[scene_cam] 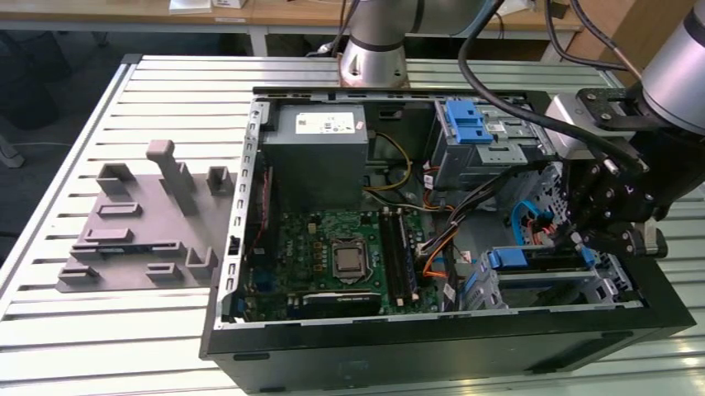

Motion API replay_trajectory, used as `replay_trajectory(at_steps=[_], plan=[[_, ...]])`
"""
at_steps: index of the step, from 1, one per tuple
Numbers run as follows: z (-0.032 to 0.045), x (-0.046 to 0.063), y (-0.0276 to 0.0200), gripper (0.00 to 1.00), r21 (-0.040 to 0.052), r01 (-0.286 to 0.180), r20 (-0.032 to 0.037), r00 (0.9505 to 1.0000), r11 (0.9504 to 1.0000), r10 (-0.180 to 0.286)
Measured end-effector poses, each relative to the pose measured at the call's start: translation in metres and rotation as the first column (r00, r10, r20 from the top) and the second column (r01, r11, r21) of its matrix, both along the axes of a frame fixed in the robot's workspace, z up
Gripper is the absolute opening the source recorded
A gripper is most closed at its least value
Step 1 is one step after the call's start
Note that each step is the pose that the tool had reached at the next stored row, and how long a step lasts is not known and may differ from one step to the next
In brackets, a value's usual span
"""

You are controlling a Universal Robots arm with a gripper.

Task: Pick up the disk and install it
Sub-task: 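Insert the second disk wire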

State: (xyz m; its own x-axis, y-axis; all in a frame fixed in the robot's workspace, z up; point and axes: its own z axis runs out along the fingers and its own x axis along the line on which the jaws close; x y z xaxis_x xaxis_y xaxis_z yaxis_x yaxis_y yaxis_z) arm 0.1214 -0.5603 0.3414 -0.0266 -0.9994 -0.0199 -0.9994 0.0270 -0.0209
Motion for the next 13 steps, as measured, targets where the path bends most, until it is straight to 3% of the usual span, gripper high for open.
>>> replay_trajectory(at_steps=[9, 13], plan=[[0.0002, -0.0038, 0.0, 0.11, 0.0012, 0.0, 0.0, 1.0, 1.0, 0.0], [0.0048, -0.0052, 0.0001, 0.11, 0.0019, 0.0, 0.0, 1.0, 1.0, 0.0]])
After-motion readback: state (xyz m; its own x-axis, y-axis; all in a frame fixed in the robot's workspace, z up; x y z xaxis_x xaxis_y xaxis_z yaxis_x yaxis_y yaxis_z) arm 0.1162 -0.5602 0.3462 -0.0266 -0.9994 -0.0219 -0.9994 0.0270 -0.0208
